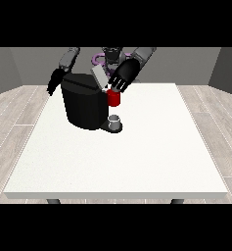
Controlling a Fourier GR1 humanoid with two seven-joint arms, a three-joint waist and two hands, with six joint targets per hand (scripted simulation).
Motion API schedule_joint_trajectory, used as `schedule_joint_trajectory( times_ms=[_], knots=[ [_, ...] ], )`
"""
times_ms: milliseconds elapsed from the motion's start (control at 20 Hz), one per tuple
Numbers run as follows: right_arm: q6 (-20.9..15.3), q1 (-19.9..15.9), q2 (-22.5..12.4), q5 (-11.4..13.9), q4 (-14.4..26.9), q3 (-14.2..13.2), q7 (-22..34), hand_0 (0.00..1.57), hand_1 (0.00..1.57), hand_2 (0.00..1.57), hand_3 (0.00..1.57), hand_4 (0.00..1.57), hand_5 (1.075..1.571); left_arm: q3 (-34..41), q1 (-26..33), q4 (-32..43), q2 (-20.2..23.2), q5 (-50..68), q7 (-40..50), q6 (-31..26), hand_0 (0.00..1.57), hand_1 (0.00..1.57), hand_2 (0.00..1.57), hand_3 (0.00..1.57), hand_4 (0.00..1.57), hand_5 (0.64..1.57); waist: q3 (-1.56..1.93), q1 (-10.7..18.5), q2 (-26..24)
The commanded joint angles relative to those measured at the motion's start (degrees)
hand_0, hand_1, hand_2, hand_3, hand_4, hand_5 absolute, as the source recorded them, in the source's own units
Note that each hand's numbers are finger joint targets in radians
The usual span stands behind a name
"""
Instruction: Insert the coffee pod into the coffee machine and close the lid
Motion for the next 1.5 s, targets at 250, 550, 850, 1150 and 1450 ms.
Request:
schedule_joint_trajectory(
  times_ms=[250, 550, 850, 1150, 1450],
  knots=[
    [1.61, 1.27, -0.77, -0.60, -0.89, 0.05, -0.21, 0.00, 0.00, 0.00, 0.00, 0.03, 1.571, -0.32, 0.46, 2.13, -0.96, -0.66, -0.68, 0.49, 1.20, 1.20, 1.25, 1.21, 0.44, 1.571, 0.00, -0.96, -0.18],
    [0.66, -0.42, -1.02, -0.93, 0.65, -1.38, -0.72, 0.00, 0.00, 0.00, 0.00, 0.16, 1.571, -0.41, -1.10, 1.59, -2.85, -1.33, 0.67, 3.01, 1.17, 1.17, 1.23, 1.19, 0.42, 1.571, 0.00, -0.66, 1.29],
    [0.72, -1.80, -0.82, -1.62, 1.40, -2.05, 0.28, 0.00, 0.00, 0.00, 0.00, 0.00, 1.571, 0.61, -3.48, 1.82, -0.58, -0.77, -0.19, 0.75, 1.22, 1.22, 1.26, 1.21, 0.38, 1.571, 0.01, 0.04, 1.60],
    [-1.30, -1.01, -0.64, 0.34, 0.17, -1.27, -0.81, 0.00, 0.00, 0.00, 0.00, 0.00, 1.571, 0.40, -2.25, 1.86, 1.19, -1.44, -4.66, 2.20, 1.20, 1.20, 1.22, 1.18, 0.36, 1.571, -0.01, 0.42, 2.56],
    [-1.57, -1.08, 0.12, 0.70, -0.25, -0.45, -0.31, 0.00, 0.00, 0.00, 0.00, 0.00, 1.571, -1.64, -2.51, 2.03, 1.86, -4.76, -4.18, 4.82, 1.21, 1.21, 1.23, 1.13, 0.00, 1.571, 0.00, -0.29, 2.58]
  ],
)
